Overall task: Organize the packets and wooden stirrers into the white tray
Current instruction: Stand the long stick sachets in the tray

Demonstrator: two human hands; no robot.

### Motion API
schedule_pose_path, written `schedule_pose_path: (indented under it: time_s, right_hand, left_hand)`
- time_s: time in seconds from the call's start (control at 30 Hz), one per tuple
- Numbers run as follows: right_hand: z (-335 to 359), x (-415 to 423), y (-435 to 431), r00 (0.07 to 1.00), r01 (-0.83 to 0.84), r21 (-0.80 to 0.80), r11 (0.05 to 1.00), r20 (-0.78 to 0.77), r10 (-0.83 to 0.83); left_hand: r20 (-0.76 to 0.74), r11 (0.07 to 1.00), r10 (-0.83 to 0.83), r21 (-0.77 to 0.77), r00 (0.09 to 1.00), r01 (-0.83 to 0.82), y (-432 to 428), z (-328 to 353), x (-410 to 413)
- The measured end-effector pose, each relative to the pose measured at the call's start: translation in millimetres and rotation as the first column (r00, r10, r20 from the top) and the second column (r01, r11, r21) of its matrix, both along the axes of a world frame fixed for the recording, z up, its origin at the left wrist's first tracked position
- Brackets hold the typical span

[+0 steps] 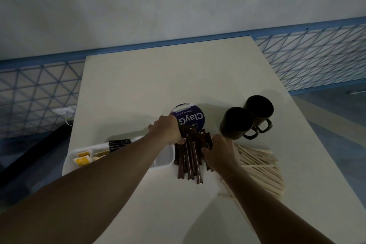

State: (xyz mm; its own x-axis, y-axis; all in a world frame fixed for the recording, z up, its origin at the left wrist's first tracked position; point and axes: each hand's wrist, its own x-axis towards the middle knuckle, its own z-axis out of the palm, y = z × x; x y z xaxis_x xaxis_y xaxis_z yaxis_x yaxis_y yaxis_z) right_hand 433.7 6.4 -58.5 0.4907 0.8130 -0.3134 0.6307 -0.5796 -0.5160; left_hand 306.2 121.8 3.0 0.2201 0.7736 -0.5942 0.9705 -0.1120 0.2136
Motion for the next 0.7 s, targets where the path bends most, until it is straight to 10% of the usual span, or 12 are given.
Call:
schedule_pose_path:
  time_s: [0.7]
  right_hand:
    - [-17,6,12,0.999,-0.054,-0.109,0.993,-0.010,0.053]
  left_hand:
    - [0.031,0.996,0.036,0.085,0.999,-0.039,13,-36,16]
